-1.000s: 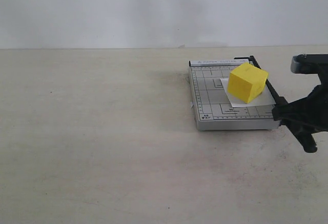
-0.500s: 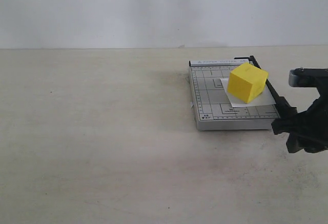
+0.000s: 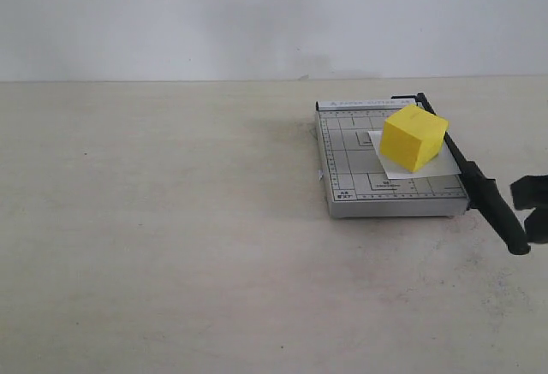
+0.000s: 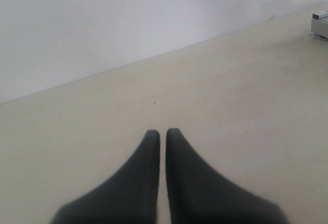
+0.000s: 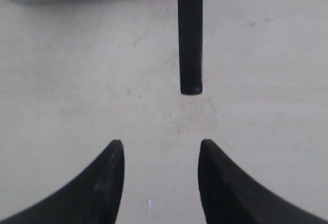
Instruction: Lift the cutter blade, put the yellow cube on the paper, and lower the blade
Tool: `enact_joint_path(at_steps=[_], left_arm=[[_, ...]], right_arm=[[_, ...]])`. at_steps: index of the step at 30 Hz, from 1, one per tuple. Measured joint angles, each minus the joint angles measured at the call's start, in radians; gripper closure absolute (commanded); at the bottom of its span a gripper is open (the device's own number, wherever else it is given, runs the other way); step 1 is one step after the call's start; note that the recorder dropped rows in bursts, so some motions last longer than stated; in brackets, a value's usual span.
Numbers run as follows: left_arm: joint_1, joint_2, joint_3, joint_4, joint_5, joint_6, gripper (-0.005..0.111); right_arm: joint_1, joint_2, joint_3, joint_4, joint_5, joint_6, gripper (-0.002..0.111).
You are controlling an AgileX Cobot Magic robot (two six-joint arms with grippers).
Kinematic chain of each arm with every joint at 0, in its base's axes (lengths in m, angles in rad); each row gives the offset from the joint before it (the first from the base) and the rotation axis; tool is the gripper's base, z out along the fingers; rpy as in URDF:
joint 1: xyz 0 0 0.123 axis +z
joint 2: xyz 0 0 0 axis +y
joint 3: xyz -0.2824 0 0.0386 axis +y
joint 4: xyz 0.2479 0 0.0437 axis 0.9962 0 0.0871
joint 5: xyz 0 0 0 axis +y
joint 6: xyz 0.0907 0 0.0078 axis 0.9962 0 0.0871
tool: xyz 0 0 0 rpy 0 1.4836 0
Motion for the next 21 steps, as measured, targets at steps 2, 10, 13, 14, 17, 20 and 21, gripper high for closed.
enact_joint_path(at_steps=[2,10,13,14,17,20,21], left_arm=[[0.0,0.0,0.0,0.0,0.0,0.0,0.102],[0.0,0.0,0.0,0.0,0.0,0.0,0.102],[0.0,0.0,0.0,0.0,0.0,0.0,0.102],[0.0,0.0,0.0,0.0,0.0,0.0,0.102],[0.0,0.0,0.0,0.0,0.0,0.0,0.102],[0.0,0.0,0.0,0.0,0.0,0.0,0.102],[0.0,0.0,0.0,0.0,0.0,0.0,0.102]], right_arm=[[0.0,-0.122,0.076,0.007,-0.094,0.016,0.08],[0.0,-0.792,0.339,0.024,-0.448,0.009,0.108],[0.0,-0.947,0.399,0.022,-0.54,-0.014,0.108],[0.0,-0.984,0.411,0.02,-0.553,-0.019,0.108],[0.0,-1.052,0.436,0.014,-0.559,-0.025,0.108],[0.0,-1.08,0.44,-0.004,-0.519,-0.028,0.109],[0.0,-1.084,0.44,-0.006,-0.502,-0.028,0.109]])
